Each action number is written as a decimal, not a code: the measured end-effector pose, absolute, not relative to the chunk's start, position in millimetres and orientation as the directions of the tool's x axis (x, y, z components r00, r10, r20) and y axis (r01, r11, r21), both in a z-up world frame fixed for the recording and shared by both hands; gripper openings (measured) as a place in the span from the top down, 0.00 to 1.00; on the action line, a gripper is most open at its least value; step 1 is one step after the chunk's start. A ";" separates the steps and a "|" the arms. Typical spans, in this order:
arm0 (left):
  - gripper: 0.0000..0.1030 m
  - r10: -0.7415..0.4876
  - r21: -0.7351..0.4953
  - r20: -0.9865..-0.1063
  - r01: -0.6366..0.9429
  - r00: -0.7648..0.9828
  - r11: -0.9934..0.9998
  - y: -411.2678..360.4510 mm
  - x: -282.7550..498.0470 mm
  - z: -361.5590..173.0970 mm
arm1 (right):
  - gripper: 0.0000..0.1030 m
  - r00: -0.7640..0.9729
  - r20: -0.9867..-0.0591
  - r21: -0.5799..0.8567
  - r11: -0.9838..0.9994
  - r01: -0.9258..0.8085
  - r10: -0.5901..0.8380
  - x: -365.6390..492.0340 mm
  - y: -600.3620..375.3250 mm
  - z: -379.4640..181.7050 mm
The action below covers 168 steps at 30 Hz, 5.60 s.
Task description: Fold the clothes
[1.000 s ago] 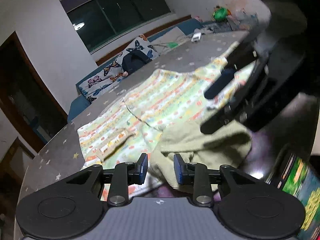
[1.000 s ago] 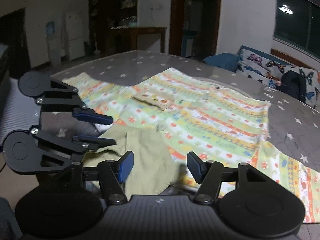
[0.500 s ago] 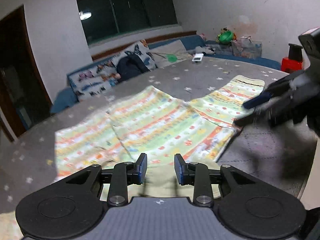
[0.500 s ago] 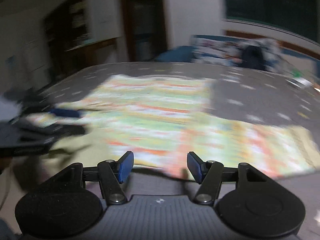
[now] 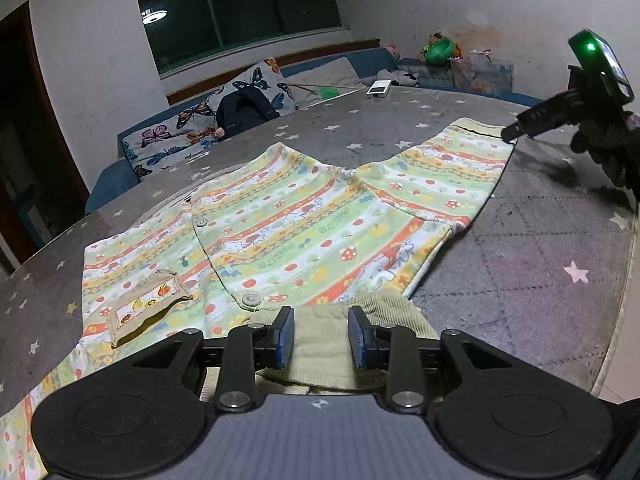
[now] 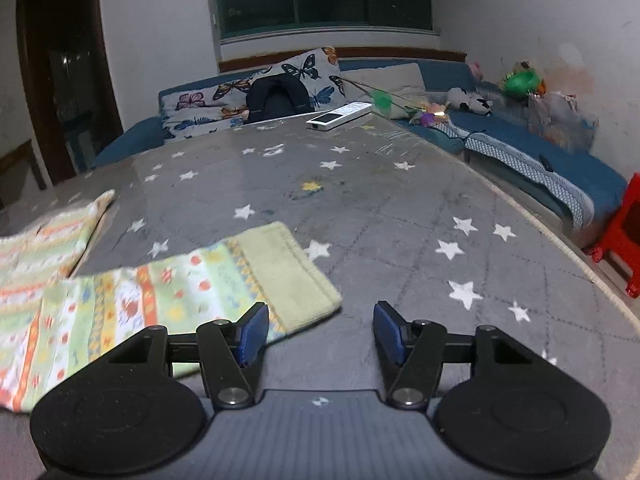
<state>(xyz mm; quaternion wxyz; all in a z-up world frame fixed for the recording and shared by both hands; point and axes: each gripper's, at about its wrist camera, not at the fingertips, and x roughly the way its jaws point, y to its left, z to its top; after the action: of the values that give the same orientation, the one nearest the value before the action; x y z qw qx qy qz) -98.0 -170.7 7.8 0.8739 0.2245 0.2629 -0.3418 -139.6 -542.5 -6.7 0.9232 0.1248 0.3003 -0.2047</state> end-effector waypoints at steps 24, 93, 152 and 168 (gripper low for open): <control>0.66 -0.494 0.166 -0.580 0.688 0.647 0.706 -152.8 -99.1 14.4 | 0.92 0.927 -0.365 0.397 0.915 0.075 0.082 -125.0 -463.0 94.1; 0.53 -0.227 0.069 -0.492 0.297 0.840 0.952 -30.2 -74.8 37.4 | 0.54 0.775 -0.607 0.021 0.979 -0.203 0.174 -86.7 -347.6 7.6; 0.93 -0.596 -0.487 -0.225 0.440 0.771 0.754 -27.3 -49.8 94.4 | 0.46 0.799 -0.561 0.112 0.976 -0.189 0.219 -97.4 -348.9 21.0; 0.77 -0.567 -0.177 -0.399 0.546 0.721 0.819 -64.7 -88.5 53.3 | 0.53 0.766 -0.561 0.270 0.944 -0.190 0.314 -91.0 -357.9 24.9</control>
<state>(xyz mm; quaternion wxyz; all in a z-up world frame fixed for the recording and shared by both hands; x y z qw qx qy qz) -88.5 -64.7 53.3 0.9273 -0.0234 0.2227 -0.2998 -91.0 -357.9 24.9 0.9345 0.0989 0.3142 0.1347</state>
